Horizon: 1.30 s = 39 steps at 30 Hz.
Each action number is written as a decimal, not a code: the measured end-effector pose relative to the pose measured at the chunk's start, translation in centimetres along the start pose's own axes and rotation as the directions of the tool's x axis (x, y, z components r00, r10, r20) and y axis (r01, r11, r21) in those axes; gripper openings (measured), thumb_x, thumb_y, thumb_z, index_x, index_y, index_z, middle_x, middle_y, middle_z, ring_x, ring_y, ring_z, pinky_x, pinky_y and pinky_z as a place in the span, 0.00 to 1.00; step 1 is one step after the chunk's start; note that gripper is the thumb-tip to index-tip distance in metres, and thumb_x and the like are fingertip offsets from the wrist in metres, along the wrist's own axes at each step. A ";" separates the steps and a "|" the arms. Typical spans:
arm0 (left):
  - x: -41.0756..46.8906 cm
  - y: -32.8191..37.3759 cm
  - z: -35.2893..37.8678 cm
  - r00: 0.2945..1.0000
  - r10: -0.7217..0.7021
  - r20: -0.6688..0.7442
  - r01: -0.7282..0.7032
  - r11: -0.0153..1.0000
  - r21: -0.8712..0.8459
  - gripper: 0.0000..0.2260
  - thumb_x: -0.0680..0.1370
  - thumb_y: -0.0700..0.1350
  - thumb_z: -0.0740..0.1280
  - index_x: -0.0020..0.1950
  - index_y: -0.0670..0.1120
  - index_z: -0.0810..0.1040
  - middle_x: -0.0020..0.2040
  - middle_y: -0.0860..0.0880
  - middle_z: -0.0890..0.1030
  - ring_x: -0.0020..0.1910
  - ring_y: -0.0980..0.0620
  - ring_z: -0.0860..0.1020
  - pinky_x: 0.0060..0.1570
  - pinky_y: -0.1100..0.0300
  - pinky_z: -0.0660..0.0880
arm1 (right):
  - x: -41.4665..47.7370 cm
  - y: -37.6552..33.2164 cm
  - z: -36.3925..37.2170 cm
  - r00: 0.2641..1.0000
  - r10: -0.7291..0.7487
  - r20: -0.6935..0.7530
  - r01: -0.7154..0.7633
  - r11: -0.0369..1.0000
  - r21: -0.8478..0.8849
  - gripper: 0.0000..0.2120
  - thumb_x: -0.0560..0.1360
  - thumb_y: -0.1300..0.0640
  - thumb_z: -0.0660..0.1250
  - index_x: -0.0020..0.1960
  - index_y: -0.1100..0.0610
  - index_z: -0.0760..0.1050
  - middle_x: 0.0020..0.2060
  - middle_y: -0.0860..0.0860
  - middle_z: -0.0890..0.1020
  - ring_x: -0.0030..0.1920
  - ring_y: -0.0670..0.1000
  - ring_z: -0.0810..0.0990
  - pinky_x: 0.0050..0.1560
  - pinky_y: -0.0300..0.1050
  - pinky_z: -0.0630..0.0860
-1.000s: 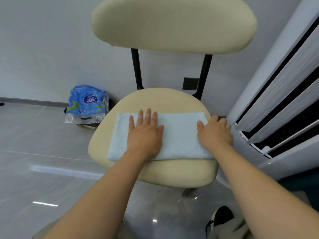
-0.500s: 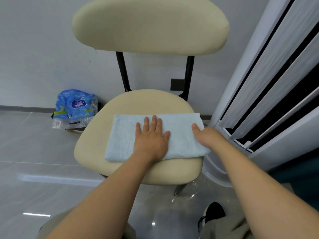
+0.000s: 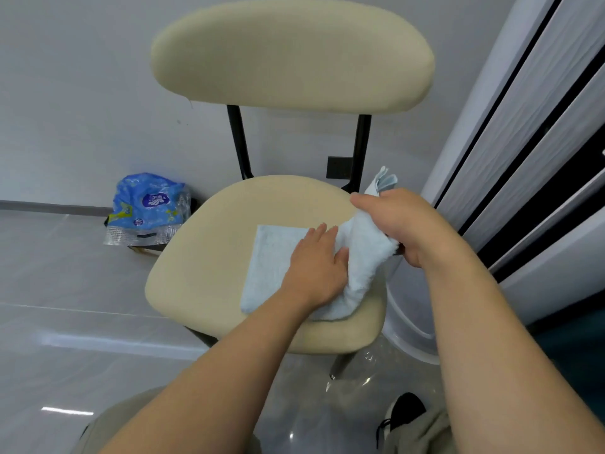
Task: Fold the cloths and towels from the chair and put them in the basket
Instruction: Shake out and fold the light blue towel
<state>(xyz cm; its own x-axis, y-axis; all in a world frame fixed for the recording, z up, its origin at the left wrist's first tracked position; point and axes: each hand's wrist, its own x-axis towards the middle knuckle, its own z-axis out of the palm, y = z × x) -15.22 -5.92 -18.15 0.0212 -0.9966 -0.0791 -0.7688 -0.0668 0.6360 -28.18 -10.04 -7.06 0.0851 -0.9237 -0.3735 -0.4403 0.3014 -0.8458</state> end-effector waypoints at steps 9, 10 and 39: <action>-1.3 -7.8 -9.0 0.875 -0.454 -0.168 0.421 0.884 -0.202 0.05 0.74 0.42 0.66 0.45 0.47 0.82 0.43 0.48 0.84 0.45 0.45 0.83 0.48 0.51 0.81 | 0.3 -0.9 9.4 0.987 -0.066 0.145 0.112 0.936 -0.334 0.17 0.78 0.49 0.63 0.38 0.60 0.76 0.27 0.54 0.81 0.25 0.53 0.79 0.32 0.45 0.79; -1.4 -8.3 -9.3 0.862 -0.486 -0.142 0.439 0.857 -0.269 0.03 0.73 0.40 0.67 0.42 0.45 0.81 0.39 0.46 0.84 0.41 0.44 0.84 0.46 0.49 0.82 | 0.4 -0.6 10.5 0.986 -0.065 0.155 0.119 0.922 -0.369 0.17 0.78 0.49 0.62 0.38 0.61 0.77 0.27 0.55 0.81 0.24 0.52 0.79 0.30 0.43 0.78; -1.1 -7.7 -4.3 1.000 -0.014 0.018 0.009 0.964 0.267 0.24 0.84 0.45 0.52 0.81 0.48 0.53 0.82 0.50 0.50 0.80 0.48 0.47 0.77 0.49 0.52 | 4.2 8.4 13.3 0.976 -0.209 0.058 0.175 0.602 -0.779 0.33 0.83 0.39 0.38 0.82 0.55 0.40 0.81 0.49 0.41 0.80 0.50 0.36 0.79 0.57 0.40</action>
<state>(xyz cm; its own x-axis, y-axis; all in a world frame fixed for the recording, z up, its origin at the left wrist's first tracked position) -6.58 -4.54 -19.72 0.0206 -0.9946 -0.1013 -0.9112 -0.0603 0.4075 -19.69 -8.22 -20.80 0.2265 -0.9511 -0.2101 -0.9466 -0.1642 -0.2774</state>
